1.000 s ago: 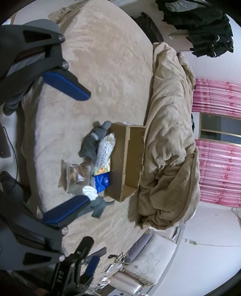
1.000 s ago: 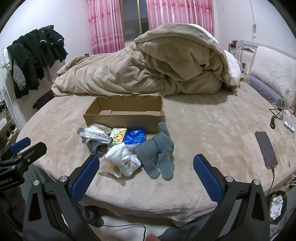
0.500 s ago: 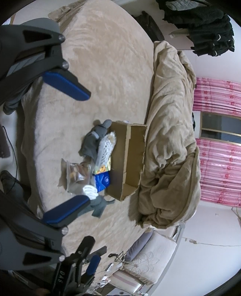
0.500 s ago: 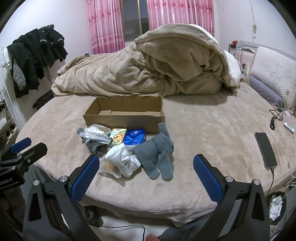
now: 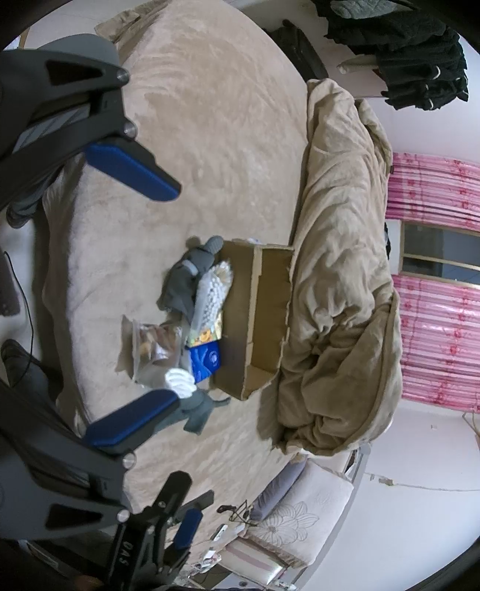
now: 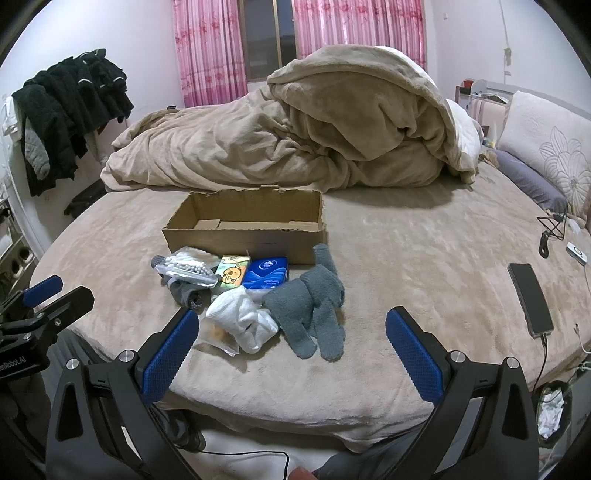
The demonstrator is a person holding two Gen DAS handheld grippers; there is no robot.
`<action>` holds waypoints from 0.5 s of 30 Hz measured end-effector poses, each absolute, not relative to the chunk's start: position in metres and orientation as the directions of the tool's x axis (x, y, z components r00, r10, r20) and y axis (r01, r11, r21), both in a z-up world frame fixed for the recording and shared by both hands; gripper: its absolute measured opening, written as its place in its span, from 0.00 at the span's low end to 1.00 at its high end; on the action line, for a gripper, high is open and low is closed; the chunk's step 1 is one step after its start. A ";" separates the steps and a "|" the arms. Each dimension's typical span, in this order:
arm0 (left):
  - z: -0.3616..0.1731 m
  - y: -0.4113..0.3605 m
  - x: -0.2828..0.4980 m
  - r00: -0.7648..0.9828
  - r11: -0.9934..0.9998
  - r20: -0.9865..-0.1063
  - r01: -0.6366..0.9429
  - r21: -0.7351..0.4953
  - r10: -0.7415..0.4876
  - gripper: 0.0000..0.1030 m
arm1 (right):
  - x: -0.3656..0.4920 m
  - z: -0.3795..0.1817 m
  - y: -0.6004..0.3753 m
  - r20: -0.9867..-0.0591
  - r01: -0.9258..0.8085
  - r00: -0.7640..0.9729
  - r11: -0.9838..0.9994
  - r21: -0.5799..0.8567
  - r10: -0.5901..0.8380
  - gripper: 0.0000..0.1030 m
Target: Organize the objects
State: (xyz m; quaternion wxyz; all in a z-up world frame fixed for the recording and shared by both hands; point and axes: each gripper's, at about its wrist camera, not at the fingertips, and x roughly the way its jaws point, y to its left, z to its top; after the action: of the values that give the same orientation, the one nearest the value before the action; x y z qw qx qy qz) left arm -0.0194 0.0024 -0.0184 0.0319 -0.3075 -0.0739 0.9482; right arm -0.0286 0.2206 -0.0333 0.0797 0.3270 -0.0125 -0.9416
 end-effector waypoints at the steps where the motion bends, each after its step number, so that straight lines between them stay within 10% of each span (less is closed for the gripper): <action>1: -0.018 0.003 -0.020 -0.809 -0.987 -0.577 -0.017 -0.162 0.109 1.00 | -0.029 -0.033 0.221 -0.615 0.142 -0.773 -0.987 0.076 -0.158 1.00; 15: -0.020 0.005 -0.022 -0.806 -0.987 -0.582 -0.017 -0.162 0.109 1.00 | -0.028 -0.033 0.221 -0.616 0.142 -0.772 -0.987 0.078 -0.160 1.00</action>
State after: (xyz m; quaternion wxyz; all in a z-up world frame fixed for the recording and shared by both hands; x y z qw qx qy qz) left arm -0.0223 0.0047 -0.0196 0.0334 -0.3100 -0.0745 0.9472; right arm -0.0284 0.2211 -0.0333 0.0802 0.3283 -0.0134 -0.9411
